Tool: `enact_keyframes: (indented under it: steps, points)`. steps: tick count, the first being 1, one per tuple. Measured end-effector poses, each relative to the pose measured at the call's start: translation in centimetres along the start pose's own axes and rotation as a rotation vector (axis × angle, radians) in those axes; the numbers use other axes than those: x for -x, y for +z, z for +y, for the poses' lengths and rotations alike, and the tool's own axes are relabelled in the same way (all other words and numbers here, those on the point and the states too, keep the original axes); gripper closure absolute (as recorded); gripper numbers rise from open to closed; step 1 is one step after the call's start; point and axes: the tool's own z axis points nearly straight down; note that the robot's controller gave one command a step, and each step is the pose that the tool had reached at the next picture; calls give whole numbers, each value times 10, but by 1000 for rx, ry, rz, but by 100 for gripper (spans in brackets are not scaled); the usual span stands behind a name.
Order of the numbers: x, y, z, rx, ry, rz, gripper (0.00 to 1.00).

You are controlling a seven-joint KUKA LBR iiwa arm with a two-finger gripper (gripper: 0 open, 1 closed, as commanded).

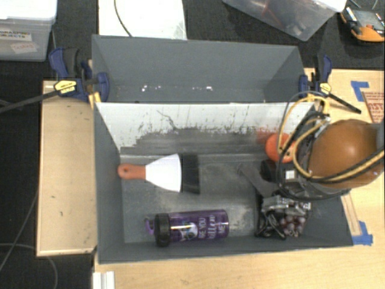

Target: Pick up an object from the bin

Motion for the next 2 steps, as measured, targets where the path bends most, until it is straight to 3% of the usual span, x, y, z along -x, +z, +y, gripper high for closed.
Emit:
enact_keyframes:
  steps: [1, 2]
  points:
    - [1, -11, -1, -2, 2, -2, 100]
    - [2, -36, 1, 11, 3, -2, 100]
